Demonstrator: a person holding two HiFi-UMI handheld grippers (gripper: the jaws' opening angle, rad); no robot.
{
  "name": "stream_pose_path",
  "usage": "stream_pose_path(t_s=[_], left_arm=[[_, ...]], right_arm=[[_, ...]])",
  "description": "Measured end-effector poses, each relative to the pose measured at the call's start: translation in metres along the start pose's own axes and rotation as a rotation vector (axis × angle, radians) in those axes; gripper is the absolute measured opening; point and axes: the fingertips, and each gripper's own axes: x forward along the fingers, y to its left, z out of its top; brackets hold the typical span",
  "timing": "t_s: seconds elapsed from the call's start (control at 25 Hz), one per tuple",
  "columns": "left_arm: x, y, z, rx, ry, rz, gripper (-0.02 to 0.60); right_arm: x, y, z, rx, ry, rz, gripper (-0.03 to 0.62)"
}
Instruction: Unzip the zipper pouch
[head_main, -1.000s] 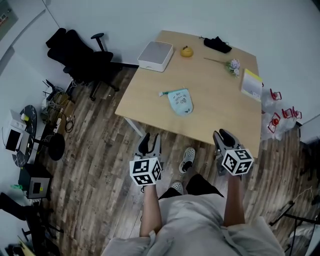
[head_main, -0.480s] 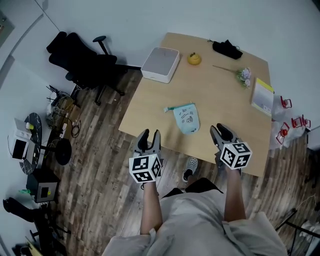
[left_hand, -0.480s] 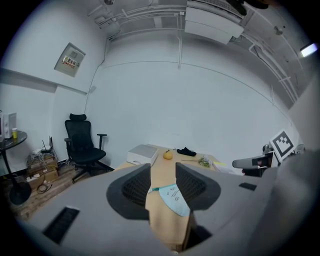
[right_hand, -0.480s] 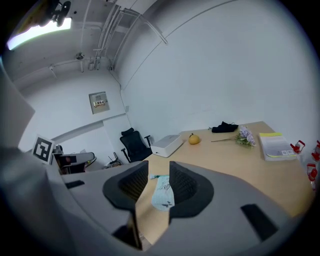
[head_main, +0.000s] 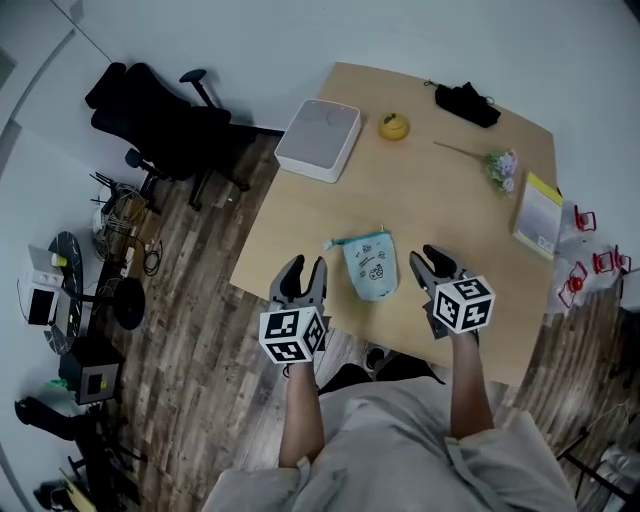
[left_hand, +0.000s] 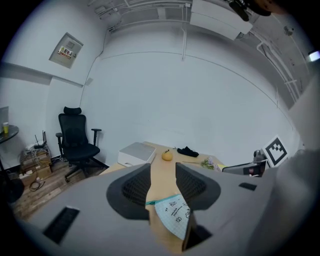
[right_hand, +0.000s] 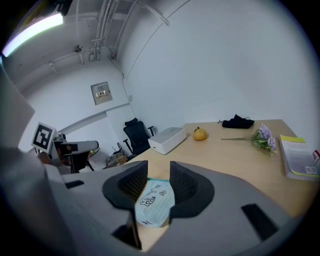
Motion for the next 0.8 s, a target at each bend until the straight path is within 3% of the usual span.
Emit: stream_pose_path(t_s=[0.2,0.4,0.8], left_arm=[[0.028,0.006,-0.020,0.038,0.069,0.028,0.164],[0.039,0.005,-0.039,0.031,0.110,0.035,0.164],[0.071,-0.003,-0.068,-0.019,0.173,-0.027,0.164]], right_arm=[[0.043,-0.022,-0.026,-0.082,0.116,0.018,0.149],[0.081,-0.039,-0.050,-0.079,0.188,0.054,0.150],[0.152,-0.056,-0.091,-0.036,0.296,0.042,0.163]])
